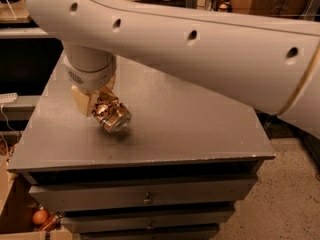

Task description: Place orange can upright

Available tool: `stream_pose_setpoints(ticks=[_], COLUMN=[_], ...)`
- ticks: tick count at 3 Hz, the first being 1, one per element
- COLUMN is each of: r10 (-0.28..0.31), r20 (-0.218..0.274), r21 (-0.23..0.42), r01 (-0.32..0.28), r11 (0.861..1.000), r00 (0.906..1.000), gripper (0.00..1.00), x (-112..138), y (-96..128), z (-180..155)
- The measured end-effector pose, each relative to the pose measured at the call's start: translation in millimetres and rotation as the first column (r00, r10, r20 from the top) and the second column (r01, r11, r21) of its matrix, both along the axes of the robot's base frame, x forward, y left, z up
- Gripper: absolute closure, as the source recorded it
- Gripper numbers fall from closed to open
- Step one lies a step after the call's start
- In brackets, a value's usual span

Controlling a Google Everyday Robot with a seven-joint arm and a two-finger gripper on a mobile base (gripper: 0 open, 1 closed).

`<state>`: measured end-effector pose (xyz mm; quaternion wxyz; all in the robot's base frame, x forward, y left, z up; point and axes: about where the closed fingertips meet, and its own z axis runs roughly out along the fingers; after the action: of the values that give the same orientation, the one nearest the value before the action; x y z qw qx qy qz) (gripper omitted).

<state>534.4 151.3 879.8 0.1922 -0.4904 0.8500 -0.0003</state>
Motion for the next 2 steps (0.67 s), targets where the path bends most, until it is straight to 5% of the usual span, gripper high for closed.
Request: stream_pose_setpoints(ticks=[1, 2], r10=[0.081, 0.141], r20=[0.096, 0.183], r21=[0.114, 0.243], r01=[-0.092, -0.184], r11=[0.989, 0.952], r00=[0.9921, 0.9729], gripper=[1.00, 1.00], x=[22, 37], y=[-5, -8], z=[26, 48])
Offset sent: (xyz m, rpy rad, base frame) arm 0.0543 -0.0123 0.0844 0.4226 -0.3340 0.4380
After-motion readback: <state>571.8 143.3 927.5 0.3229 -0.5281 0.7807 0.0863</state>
